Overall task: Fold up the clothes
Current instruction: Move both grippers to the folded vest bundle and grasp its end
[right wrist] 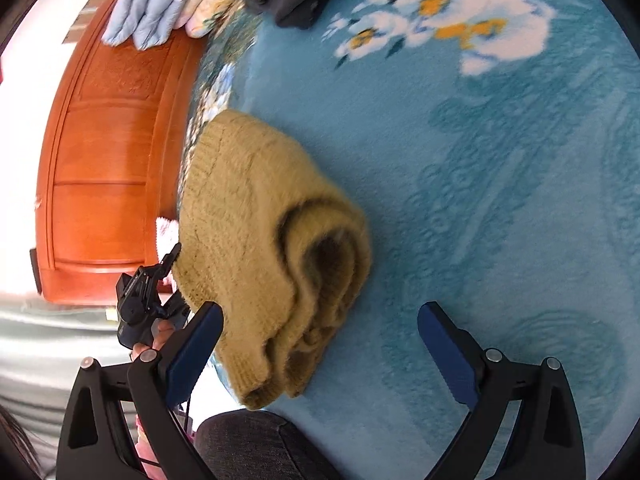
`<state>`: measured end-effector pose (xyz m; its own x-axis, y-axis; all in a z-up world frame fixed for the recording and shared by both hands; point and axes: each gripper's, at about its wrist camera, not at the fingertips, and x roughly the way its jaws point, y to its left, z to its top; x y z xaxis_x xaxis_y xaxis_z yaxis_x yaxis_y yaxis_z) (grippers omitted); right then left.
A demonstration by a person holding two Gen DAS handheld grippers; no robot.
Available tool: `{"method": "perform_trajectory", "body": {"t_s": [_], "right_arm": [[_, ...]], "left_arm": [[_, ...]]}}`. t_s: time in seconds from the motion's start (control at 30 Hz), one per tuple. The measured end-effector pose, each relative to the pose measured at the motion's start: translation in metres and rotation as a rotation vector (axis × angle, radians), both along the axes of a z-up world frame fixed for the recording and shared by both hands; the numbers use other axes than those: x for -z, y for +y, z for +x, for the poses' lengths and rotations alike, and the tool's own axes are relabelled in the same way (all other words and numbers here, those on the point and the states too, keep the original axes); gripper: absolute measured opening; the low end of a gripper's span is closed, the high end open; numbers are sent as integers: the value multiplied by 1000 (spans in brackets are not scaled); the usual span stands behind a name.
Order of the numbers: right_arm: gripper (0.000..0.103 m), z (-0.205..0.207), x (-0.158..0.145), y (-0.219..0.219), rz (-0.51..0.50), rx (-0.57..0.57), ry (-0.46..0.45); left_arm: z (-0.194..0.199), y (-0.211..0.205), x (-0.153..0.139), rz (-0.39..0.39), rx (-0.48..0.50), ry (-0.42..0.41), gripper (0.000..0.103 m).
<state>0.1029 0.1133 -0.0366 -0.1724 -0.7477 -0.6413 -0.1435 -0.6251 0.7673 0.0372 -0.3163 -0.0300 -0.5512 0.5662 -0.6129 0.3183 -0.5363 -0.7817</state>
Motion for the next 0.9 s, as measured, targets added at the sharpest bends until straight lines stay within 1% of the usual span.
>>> {"method": "perform_trajectory", "body": {"t_s": [0.1,0.2,0.3,0.37,0.47,0.5,0.53,0.6,0.67,0.8,0.87,0.9], "right_arm": [[98,0,3,-14,2,-52,10],[98,-7,5,-21,-14,-61,23],[98,-18,8,-27,-26,-73,25],[98,-26,7,-35,-25,-101,43],[98,-33,7,-44,-15,-145,52],[98,-35,8,-45,-14,-155,51],[98,-34,9,-43,-17,-158,50],[98,-33,10,-40,-39,-146,56],[98,-32,13,-37,-62,-138,59],[98,-33,16,-33,-102,-88,48],[98,-34,16,-34,-111,-62,52],[98,-35,17,-34,-109,-49,53]], "left_arm": [[30,-14,6,34,-70,-8,33],[57,-27,17,71,-121,-22,33],[68,-34,25,93,-123,-21,33],[66,-35,25,111,-88,-4,34],[58,-38,16,100,-17,11,42],[55,-39,12,85,7,11,47],[51,-41,8,67,28,11,55],[41,-43,1,28,60,18,64],[28,-42,-2,8,101,17,67],[-6,-37,5,-28,200,-26,69],[-22,-31,11,-21,251,-44,69],[-29,-28,16,-5,275,-52,69]]}}
